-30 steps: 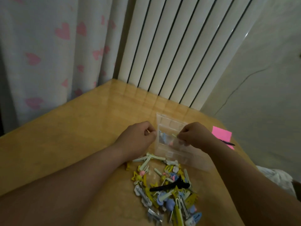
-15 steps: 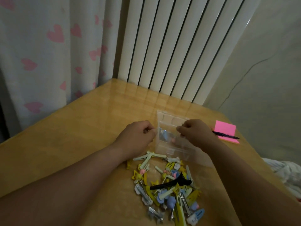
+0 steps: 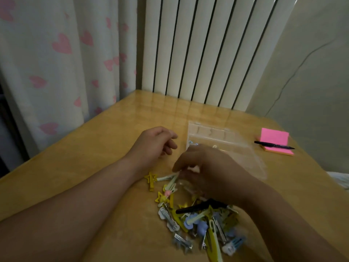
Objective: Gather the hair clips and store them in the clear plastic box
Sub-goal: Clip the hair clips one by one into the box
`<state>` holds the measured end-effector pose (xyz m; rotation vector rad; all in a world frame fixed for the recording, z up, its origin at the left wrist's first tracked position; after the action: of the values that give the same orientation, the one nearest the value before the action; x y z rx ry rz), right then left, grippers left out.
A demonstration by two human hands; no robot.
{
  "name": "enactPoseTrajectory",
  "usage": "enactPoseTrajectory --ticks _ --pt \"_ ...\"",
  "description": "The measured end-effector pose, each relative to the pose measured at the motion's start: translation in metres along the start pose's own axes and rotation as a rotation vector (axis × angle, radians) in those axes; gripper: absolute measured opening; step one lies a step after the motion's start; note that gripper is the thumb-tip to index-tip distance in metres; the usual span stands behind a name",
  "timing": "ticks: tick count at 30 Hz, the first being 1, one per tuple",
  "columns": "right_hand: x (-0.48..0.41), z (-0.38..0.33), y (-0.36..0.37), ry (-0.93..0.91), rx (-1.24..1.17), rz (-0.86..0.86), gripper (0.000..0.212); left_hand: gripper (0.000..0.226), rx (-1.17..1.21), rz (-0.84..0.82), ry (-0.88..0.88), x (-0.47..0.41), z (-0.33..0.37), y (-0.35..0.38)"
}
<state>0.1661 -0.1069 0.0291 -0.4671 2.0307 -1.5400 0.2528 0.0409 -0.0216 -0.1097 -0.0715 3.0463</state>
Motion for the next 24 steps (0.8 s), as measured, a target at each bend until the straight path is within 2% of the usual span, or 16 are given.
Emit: enactPoseTrajectory --ticks 3,11,17,21,24 --pt "-0.003 -0.008 0.018 -0.108 0.105 -0.085 0.026 0.027 0.056 0.005 -0.025 -0.001 -0.001 -0.001" --pt "-0.005 -0.012 0.022 -0.181 0.200 0.037 0.023 0.025 0.016 -0.026 0.001 -0.001 -0.001 0.002" --pt "-0.005 -0.011 0.025 -0.170 0.229 0.074 0.013 0.021 -0.041 -0.068 0.048 0.001 0.000 0.003" --pt "-0.001 -0.004 0.006 -0.063 -0.046 0.142 0.004 0.017 -0.113 -0.084 0.099 0.005 0.004 0.006" --pt "0.005 0.020 -0.021 0.117 -0.258 0.359 0.007 0.015 -0.252 -0.101 0.179 0.012 0.010 0.011"
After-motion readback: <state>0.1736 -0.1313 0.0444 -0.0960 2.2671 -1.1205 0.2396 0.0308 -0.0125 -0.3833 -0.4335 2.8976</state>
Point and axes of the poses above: each hand's wrist, its own x-axis away from the middle knuckle, its own y-axis out of the palm, z = x × y, the point moved 6 cm from there along -x, towards the middle knuckle, and after that the axes turned 2 degrees about -y, right-handed, at the moved point
